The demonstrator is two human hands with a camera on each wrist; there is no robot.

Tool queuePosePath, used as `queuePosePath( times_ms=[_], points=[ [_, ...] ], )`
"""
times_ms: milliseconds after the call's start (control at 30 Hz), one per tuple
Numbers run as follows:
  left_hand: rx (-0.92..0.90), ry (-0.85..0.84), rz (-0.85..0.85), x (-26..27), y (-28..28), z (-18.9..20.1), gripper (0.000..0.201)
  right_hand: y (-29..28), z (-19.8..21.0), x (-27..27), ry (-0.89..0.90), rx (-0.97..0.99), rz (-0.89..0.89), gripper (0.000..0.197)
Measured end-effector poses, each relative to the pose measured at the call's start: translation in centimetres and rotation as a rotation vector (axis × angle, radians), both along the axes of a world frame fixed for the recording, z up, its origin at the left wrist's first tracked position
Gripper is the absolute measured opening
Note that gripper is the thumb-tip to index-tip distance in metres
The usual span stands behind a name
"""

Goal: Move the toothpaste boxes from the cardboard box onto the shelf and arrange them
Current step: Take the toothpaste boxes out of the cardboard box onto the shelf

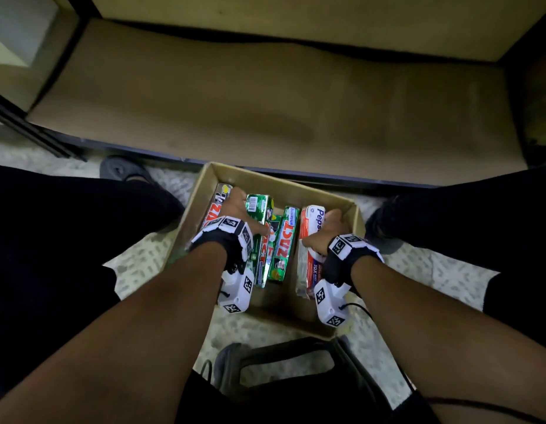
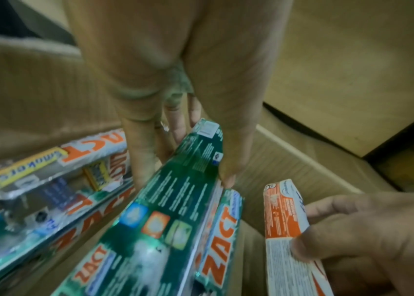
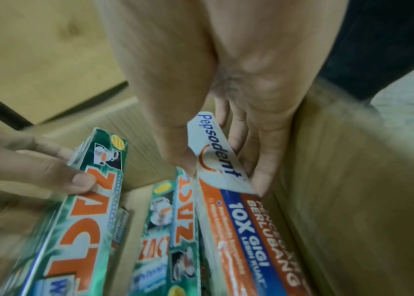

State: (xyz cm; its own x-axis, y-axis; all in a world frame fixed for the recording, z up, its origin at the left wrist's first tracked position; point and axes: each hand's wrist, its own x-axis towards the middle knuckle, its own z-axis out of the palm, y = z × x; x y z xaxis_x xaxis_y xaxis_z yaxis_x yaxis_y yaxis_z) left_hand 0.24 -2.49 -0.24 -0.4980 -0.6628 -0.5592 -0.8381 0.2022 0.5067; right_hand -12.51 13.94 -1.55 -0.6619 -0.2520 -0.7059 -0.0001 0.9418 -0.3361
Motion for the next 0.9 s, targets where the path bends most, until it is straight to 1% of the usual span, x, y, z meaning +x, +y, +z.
queuePosePath(
  times_ms=[33,133,167,267,433,533,633,700,833,900],
  points=[
    [0.012,0.012,-0.003,0.0,0.1,0.6,0.083,-0.1,0.5,0.2,0.0,0.009,0.001,0.084],
    [-0.013,0.033,-0.009,0.1,0.4,2.7,0.084,-0.2,1.0,0.1,-0.005,-0.023,0.006,0.103],
    [-0.038,0.039,-0.009,0.1,0.5,3.3,0.085,-0.2,1.2,0.0,0.003,-0.04,0.001,0.102],
    [-0.08,0.063,-0.004,0.3,0.7,5.4,0.084,0.1,3.5,-0.1,0.07,-0.088,0.012,0.082],
    [-0.13,0.142,-0.019,-0.2,1.4,9.8,0.079,0.6,8.9,0.0,0.096,-0.169,0.057,0.064],
    [-0.181,0.176,-0.022,-0.1,1.9,12.3,0.079,1.1,12.0,0.1,0.132,-0.247,0.082,0.046],
    [-0.214,0.221,-0.021,0.4,2.5,15.0,0.078,1.7,14.9,0.4,0.177,-0.329,0.089,0.033],
    [-0.255,0.249,-0.014,0.7,3.0,16.9,0.078,1.7,16.8,0.6,0.197,-0.373,0.097,0.031],
    [-0.332,0.326,-0.013,1.4,3.8,20.6,0.077,2.3,21.1,0.6,0.281,-0.419,0.098,0.037],
    [-0.354,0.365,-0.022,1.7,4.4,22.9,0.077,2.8,23.8,0.8,0.329,-0.449,0.112,0.032]
  ],
)
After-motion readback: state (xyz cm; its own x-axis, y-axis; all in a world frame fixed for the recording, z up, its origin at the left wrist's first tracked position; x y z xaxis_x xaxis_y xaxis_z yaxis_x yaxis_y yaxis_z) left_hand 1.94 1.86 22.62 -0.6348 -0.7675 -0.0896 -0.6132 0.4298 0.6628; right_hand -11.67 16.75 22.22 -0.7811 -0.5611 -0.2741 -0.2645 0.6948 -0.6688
